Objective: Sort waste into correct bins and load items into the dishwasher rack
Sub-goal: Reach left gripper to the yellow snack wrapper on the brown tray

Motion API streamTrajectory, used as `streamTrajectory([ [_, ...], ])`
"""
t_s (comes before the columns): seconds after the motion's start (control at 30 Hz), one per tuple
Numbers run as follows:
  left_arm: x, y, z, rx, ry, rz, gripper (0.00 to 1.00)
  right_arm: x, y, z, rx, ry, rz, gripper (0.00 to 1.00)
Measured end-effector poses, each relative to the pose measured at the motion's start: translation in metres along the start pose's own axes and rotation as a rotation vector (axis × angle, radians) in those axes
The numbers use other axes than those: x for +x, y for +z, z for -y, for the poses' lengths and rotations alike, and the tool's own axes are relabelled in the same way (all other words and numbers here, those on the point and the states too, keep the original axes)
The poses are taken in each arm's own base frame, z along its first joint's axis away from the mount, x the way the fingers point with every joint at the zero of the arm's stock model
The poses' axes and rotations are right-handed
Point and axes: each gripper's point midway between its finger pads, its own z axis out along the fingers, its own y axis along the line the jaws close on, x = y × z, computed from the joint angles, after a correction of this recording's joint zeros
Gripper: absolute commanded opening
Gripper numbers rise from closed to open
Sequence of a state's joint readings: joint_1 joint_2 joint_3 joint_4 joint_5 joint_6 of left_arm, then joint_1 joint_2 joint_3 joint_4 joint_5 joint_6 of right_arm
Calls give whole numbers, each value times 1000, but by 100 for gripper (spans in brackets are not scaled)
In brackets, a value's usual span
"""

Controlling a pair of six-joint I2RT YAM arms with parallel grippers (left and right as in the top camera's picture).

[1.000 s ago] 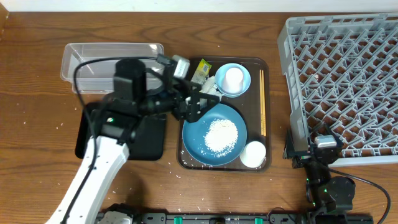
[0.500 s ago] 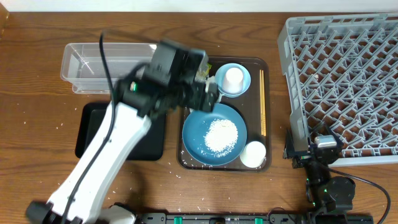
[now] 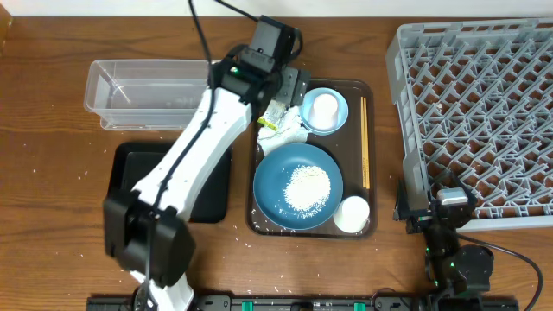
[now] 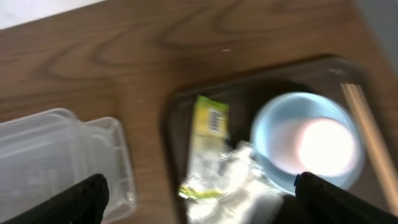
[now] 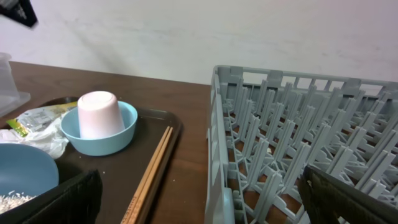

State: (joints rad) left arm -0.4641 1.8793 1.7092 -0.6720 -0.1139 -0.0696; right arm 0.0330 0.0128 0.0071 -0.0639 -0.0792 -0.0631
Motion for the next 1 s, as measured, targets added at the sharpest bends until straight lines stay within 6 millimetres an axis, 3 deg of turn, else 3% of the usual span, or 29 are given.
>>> streamTrajectory([
  [0.37,22,64,-25,-115,-19,-77,94,0,0,0,0,0,0,99],
  [0.5,28,89,-23,-105,-26,-89,82,0,0,0,0,0,0,99],
  [0.8,45,114,-17,-87,-16,-134,83,0,0,0,0,0,0,99],
  [1.0,62,130,-2,-13,-16,-188,83,0,0,0,0,0,0,99],
])
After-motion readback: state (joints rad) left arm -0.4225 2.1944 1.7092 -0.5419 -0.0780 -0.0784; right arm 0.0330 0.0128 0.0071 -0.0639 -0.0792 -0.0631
